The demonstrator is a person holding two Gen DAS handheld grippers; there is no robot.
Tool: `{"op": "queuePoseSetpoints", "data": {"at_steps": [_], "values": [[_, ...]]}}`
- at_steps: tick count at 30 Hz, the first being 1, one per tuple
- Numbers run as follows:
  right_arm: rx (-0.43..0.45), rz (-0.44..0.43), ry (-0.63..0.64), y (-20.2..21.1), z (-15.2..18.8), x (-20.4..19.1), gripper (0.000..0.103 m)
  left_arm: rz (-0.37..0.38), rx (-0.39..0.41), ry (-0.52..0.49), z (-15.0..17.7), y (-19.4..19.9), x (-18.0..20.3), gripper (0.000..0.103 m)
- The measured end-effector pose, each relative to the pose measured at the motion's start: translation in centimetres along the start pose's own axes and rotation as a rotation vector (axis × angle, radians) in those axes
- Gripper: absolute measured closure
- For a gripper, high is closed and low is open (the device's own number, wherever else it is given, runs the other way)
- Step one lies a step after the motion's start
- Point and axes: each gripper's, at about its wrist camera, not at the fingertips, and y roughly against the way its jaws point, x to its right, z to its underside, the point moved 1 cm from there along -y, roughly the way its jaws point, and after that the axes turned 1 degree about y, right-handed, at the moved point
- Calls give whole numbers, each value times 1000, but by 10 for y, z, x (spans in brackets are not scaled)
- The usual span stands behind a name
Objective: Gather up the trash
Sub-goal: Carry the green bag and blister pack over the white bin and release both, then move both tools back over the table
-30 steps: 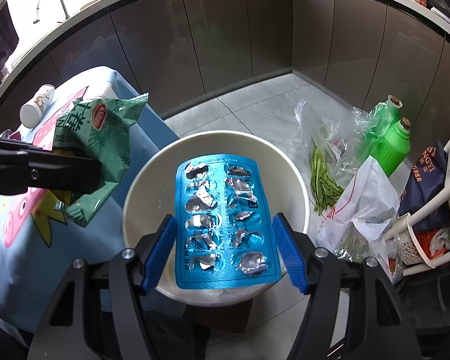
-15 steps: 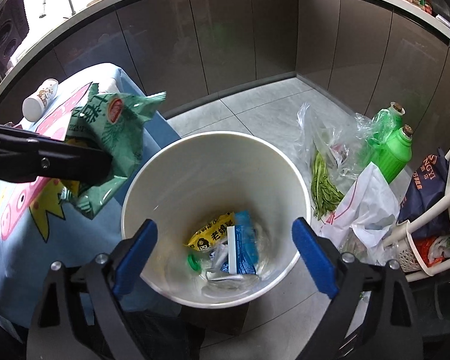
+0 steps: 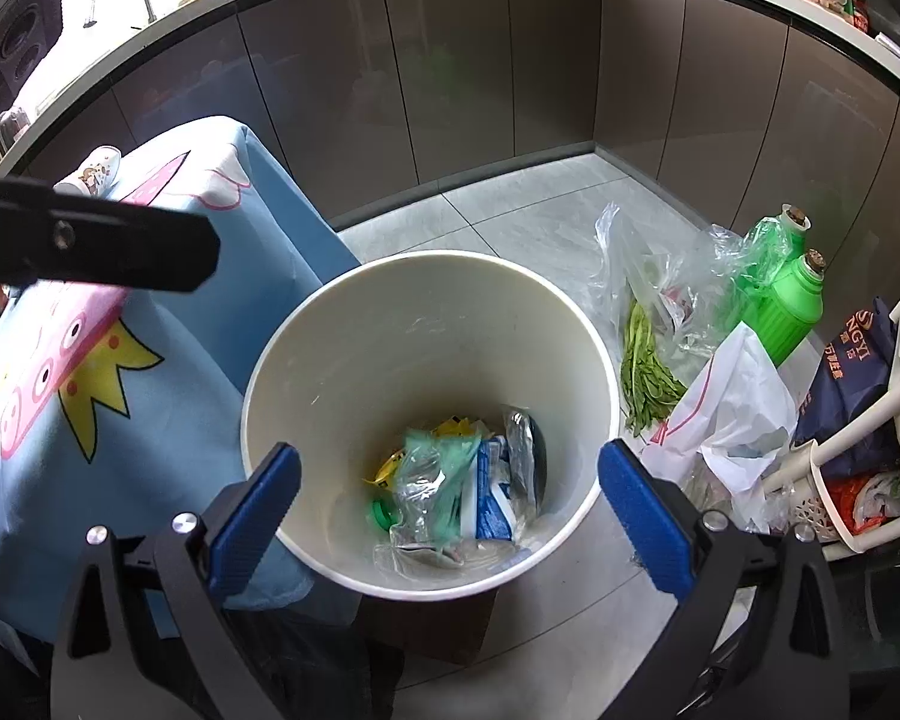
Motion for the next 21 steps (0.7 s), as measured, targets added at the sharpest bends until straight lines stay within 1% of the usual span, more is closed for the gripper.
{"op": "queuePoseSetpoints", "data": {"at_steps": [2, 3, 5, 7, 11, 14, 18, 21], "values": [[0, -1, -1, 0, 0, 0, 4, -10, 16, 16, 0, 3, -3, 24], [1, -2, -2, 1, 0, 0, 4, -15, 23, 26, -1, 5, -4, 22], [-2, -5, -4, 2, -1, -1, 4, -21, 33, 41, 0, 8, -8, 16], [-3, -8, -6, 4, -3, -2, 4, -28, 43, 62, -1, 12, -12, 13], [-2, -20, -14, 11, -6, -5, 4, -18, 61, 82, -1, 21, -15, 12], [5, -19, -22, 20, -11, -8, 4, -27, 79, 66, 0, 31, -13, 11], [50, -29, -25, 43, -20, -15, 4, -39, 124, 46, 3, 55, -10, 9], [79, -33, -17, 58, -29, -23, 4, -50, 167, 74, 9, 80, -18, 9]]}}
